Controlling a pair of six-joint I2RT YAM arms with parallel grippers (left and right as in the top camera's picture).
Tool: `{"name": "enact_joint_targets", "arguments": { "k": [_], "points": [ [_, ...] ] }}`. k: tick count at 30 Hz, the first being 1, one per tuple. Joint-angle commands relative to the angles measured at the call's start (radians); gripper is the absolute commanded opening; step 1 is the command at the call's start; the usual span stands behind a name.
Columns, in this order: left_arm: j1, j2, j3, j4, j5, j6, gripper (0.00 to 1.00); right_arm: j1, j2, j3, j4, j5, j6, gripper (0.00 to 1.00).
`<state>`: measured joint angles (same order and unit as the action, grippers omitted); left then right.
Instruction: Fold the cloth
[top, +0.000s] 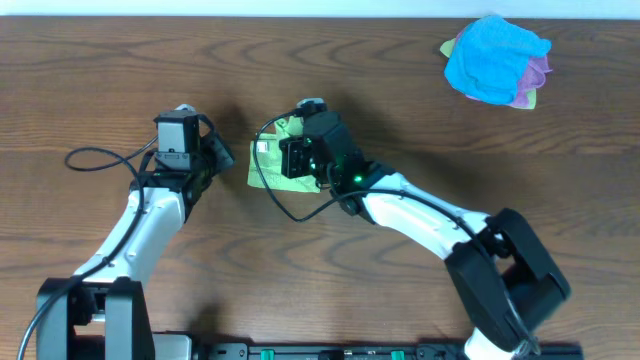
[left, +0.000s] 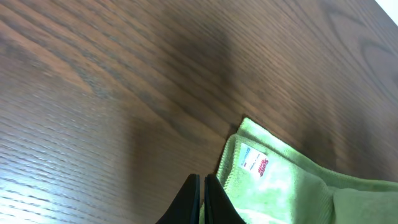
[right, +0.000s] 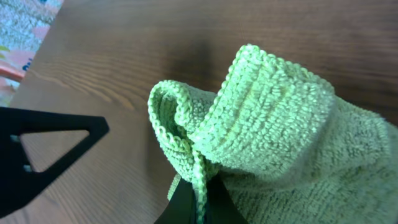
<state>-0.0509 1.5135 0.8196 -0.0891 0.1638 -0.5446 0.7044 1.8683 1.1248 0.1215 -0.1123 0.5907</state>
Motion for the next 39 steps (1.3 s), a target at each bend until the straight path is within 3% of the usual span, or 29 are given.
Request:
{"name": "enact_joint_targets", "arguments": {
  "k": [1,25,32,39],
  "points": [
    [0.023,-0.021,0.005,-0.011,-0.018,0.029,0.06,0.023,0.048,0.045,-0.004,0.003,-0.012,0.01],
    [0.091,-0.039,0.005,-0.042,-0.010,0.043,0.06,0.064,0.206,0.138,-0.006,-0.005,-0.013,0.02],
    [0.091,-0.039,0.005,-0.042,-0.006,0.039,0.06,0.069,0.206,0.138,0.005,-0.121,-0.043,0.39],
    [0.091,-0.040,0.005,-0.042,-0.006,0.039,0.06,0.069,0.206,0.138,0.009,-0.220,-0.049,0.62]
  ]
}}
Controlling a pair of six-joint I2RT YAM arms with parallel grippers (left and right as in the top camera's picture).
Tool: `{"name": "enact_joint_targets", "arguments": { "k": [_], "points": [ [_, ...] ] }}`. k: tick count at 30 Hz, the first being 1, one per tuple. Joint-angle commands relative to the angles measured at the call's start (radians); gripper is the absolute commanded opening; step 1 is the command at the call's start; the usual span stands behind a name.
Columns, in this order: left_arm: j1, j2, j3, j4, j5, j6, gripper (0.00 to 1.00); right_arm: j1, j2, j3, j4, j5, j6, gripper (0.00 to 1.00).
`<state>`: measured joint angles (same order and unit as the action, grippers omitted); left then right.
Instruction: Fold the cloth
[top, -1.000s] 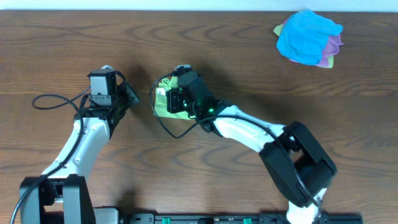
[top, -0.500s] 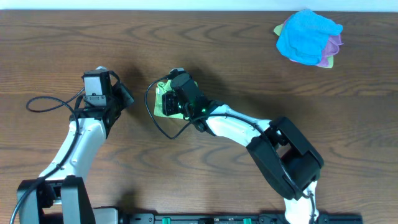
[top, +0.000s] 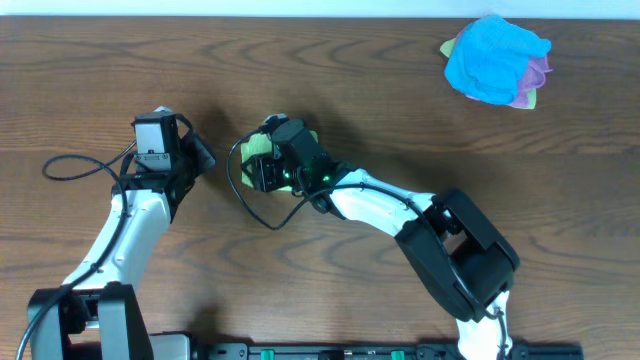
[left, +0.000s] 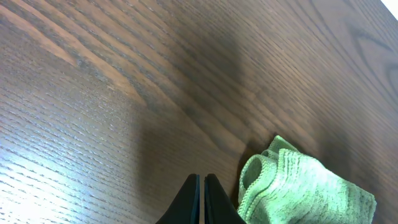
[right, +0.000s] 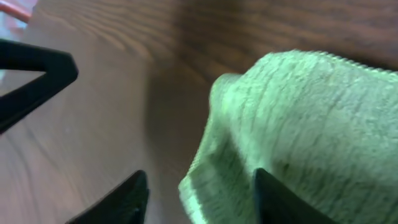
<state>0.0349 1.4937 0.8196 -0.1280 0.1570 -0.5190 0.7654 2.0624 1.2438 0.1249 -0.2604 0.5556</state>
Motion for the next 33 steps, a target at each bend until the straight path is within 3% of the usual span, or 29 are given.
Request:
{"name": "enact_joint_targets", "arguments": {
  "k": [1,3,5,6,9,23,30,33],
  "points": [
    [0.005,-0.020,0.005,-0.003,0.000,0.013,0.06,0.008,0.012,0.019,0.006,-0.090,-0.014,0.66],
    [0.005,-0.020,0.005,-0.003,0.000,0.013,0.06,0.008,0.012,0.019,0.006,-0.117,-0.014,0.75],
    [0.005,-0.020,0.005,-0.003,0.000,0.013,0.06,0.008,0.011,0.019,0.005,-0.137,-0.014,0.96],
    [0.005,-0.021,0.005,-0.003,0.000,0.013,0.06,0.007,0.008,0.019,0.005,-0.137,-0.013,0.99],
    [0.006,-0.033,0.005,-0.005,0.000,0.013,0.08,-0.005,-0.012,0.019,0.000,-0.132,-0.011,0.99],
    [0.013,-0.235,0.005,-0.158,0.002,-0.053,0.68,-0.187,-0.269,0.019,-0.243,-0.069,-0.138,0.99],
    [0.013,-0.258,0.004,-0.237,0.210,-0.095,0.96,-0.264,-0.515,0.019,-0.626,-0.068,-0.345,0.99],
    [0.013,-0.258,0.004,-0.272,0.274,-0.099,0.96,-0.298,-0.637,0.016,-0.807,-0.050,-0.421,0.99]
  ]
}}
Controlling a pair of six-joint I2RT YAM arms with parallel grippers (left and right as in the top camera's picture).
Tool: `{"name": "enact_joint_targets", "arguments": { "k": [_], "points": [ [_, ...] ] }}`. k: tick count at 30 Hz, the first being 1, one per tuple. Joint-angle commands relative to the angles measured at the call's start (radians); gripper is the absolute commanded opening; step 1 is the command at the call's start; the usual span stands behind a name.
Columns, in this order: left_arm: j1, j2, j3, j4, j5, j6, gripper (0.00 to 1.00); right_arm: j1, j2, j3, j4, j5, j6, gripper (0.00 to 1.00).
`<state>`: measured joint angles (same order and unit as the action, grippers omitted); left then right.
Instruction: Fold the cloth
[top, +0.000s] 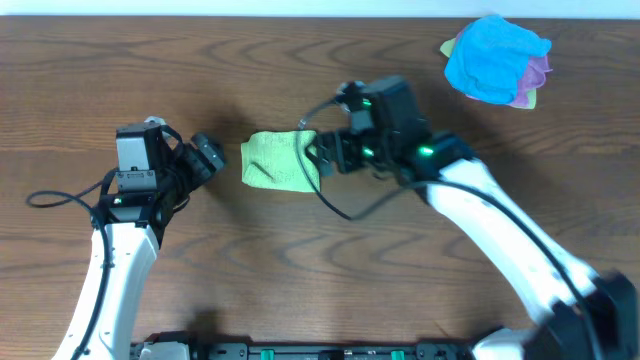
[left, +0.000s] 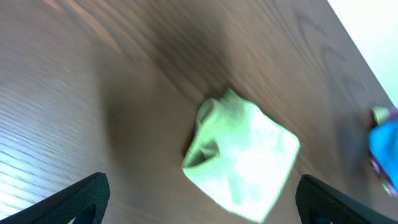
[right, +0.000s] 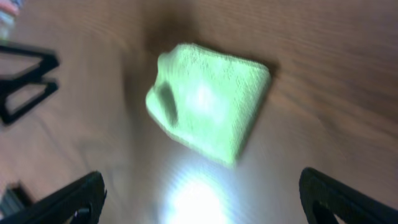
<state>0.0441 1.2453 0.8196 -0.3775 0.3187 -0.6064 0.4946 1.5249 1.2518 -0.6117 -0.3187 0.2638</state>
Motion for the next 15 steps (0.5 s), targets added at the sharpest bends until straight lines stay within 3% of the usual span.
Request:
{"name": "enact_joint_targets", "arguments": {
  "k": [1,7,15],
  "points": [
    [0.003,-0.010,0.004,-0.043,0.124,-0.012,0.96,-0.040,-0.134,0.006,-0.113,0.013,-0.142,0.99],
    [0.003,-0.010,-0.018,-0.133,0.150,-0.026,0.95,-0.146,-0.381,-0.068,-0.272,0.042,-0.180,0.99],
    [0.001,-0.011,-0.157,-0.025,0.264,-0.085,0.95,-0.330,-0.763,-0.346,-0.337,-0.008,-0.171,0.99]
  ]
}}
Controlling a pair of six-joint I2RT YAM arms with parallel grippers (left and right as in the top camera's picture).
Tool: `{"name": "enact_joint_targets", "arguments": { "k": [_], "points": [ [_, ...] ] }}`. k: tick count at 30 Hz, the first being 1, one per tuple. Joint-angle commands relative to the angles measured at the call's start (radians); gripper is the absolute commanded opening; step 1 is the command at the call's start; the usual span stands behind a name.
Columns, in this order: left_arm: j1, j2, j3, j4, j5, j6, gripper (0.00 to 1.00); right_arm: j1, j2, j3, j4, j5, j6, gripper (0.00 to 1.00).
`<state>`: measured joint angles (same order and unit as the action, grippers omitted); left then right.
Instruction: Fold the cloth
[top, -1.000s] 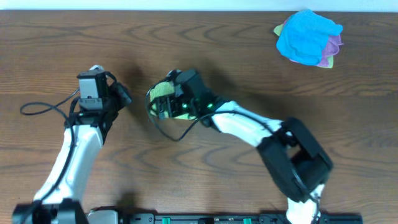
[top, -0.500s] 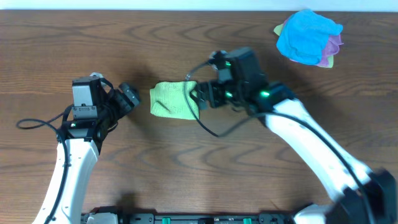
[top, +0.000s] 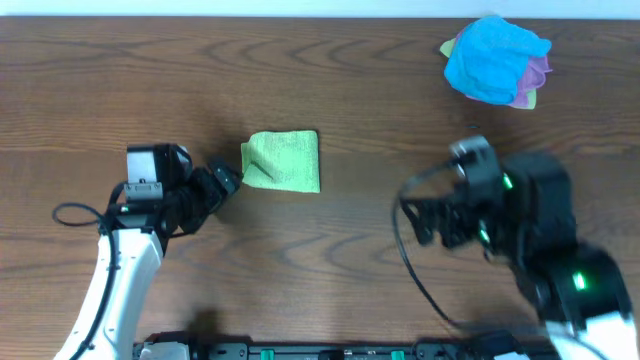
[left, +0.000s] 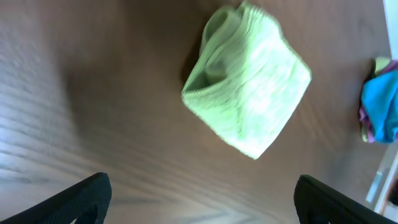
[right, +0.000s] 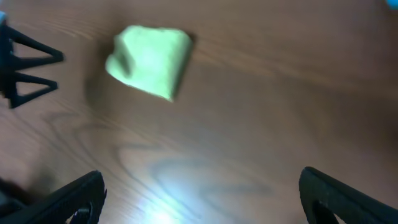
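The green cloth (top: 281, 161) lies folded into a small square left of the table's middle, with a curled lip on its left edge. It also shows as the cloth (left: 249, 81) in the left wrist view and, blurred, as the cloth (right: 149, 53) in the right wrist view. My left gripper (top: 225, 180) is open just left of the cloth and holds nothing. My right gripper (top: 418, 218) is open far to the right of the cloth, jaws wide apart over bare wood.
A pile of cloths (top: 497, 58), blue on top with purple and yellow beneath, sits at the back right corner. The pile (left: 380, 99) shows at the right edge of the left wrist view. The table is dark wood.
My right arm has moved from beside the cloth's right edge to the right front of the table. My left arm has shifted slightly toward the front. The cloth has stayed put.
At first my right gripper was shut on a raised fold of the green cloth, with the left gripper shut beside it. Then the right gripper stood open over the bunched cloth. Later both grippers were open and off the folded cloth, and now both are farther away.
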<state>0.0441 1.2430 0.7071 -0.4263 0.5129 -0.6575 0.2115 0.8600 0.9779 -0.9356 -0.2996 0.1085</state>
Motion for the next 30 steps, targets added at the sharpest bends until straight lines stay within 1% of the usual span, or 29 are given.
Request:
{"name": "enact_joint_targets", "arguments": {
  "k": [1,3,6,10,14,22,25,30],
  "points": [
    [0.001,-0.008,-0.063,0.044,0.082,-0.045,0.95,-0.062,-0.142,-0.100,-0.024,-0.026,-0.008,0.99],
    [0.001,-0.008,-0.110,0.099,0.114,-0.072,0.95,-0.094,-0.246,-0.157,-0.051,-0.027,0.008,0.99],
    [0.001,-0.008,-0.190,0.189,0.117,-0.141,0.95,-0.127,-0.372,-0.214,-0.090,-0.026,0.043,0.99],
    [0.001,-0.008,-0.269,0.333,0.134,-0.222,0.95,-0.139,-0.455,-0.227,-0.117,-0.018,0.082,0.99],
    [0.000,-0.006,-0.318,0.423,0.114,-0.269,0.95,-0.139,-0.462,-0.227,-0.117,-0.016,0.080,0.99],
    [-0.003,0.003,-0.336,0.520,0.052,-0.284,0.95,-0.139,-0.462,-0.227,-0.117,-0.019,0.081,0.99],
    [-0.027,0.043,-0.336,0.581,0.022,-0.303,0.95,-0.139,-0.462,-0.227,-0.117,-0.018,0.081,0.99],
    [-0.059,0.130,-0.336,0.714,0.013,-0.346,0.95,-0.139,-0.462,-0.227,-0.117,-0.018,0.081,0.99]
  ]
}}
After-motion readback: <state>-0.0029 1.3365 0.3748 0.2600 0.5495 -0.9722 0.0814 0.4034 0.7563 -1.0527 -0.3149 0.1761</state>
